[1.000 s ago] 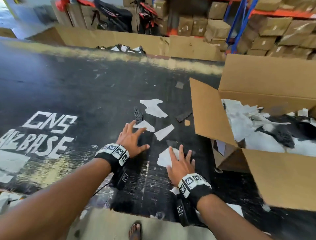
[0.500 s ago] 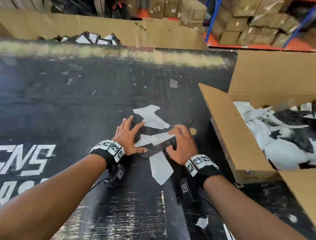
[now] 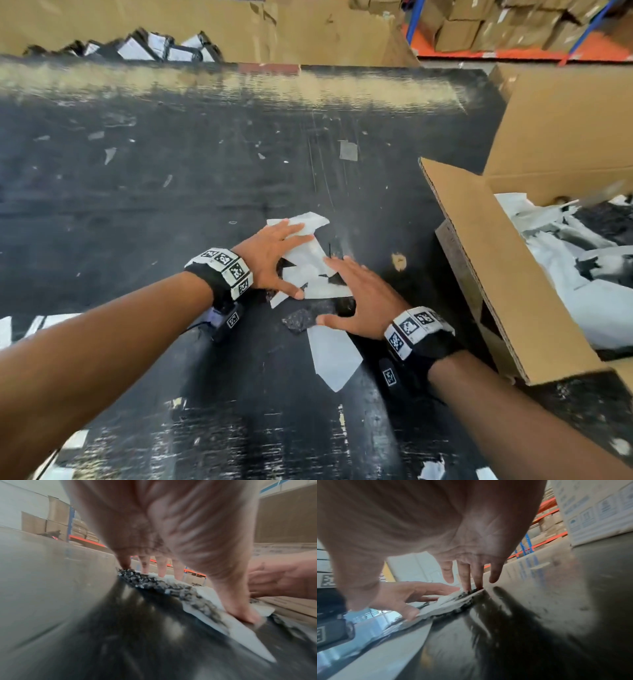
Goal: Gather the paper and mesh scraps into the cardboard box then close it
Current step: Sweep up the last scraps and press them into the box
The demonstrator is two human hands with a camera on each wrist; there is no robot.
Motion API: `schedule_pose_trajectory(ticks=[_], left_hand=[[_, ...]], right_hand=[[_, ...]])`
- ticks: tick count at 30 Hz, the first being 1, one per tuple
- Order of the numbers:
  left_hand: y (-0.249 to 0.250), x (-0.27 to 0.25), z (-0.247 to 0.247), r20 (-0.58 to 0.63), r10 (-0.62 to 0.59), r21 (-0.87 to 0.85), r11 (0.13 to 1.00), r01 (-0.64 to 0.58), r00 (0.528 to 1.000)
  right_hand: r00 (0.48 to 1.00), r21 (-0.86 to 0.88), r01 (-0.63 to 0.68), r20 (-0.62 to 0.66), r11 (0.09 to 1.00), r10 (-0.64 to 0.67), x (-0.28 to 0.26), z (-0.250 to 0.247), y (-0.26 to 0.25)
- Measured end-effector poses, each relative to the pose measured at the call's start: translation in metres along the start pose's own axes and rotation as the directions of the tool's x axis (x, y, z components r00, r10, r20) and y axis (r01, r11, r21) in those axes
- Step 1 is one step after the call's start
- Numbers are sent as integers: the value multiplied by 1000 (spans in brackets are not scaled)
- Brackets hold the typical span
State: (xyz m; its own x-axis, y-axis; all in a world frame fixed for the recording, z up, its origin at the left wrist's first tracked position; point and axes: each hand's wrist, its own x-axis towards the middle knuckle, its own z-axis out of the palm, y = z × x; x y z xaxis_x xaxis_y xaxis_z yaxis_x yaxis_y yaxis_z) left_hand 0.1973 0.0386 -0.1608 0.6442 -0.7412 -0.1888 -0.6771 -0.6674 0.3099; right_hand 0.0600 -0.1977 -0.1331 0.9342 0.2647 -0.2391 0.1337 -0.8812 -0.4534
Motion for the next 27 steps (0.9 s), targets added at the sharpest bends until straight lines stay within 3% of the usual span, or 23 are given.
schedule_pose_trajectory(ticks=[4, 7, 9, 16, 18, 22, 27], left_hand=[[-1, -22, 7, -99, 60, -32, 997, -64, 993], [-2, -42, 7, -46, 93, -63, 993, -96, 995], [-2, -50, 5, -11, 103, -61, 993, -104, 995], [10, -71, -2, -112, 42, -43, 998, -47, 993], [8, -74, -4, -36, 30, -65, 997, -32, 999], [2, -73, -11, 160, -63, -75, 994, 75, 985], [10, -80, 1, 122, -44, -228, 971, 71, 992]], right_hand=[[991, -127, 102, 102, 987, -90, -17, 7, -6], [981, -184, 144, 154, 972, -116, -19, 13, -10], [983, -175, 137, 142, 975, -113, -17, 15, -12], [990, -93, 132, 64, 987, -127, -22, 11, -19], [984, -148, 172, 67, 974, -163, -23, 6, -20], [968, -232, 174, 219, 957, -123, -16, -2, -17], [970, -144, 117, 229, 983, -82, -3, -3, -23]])
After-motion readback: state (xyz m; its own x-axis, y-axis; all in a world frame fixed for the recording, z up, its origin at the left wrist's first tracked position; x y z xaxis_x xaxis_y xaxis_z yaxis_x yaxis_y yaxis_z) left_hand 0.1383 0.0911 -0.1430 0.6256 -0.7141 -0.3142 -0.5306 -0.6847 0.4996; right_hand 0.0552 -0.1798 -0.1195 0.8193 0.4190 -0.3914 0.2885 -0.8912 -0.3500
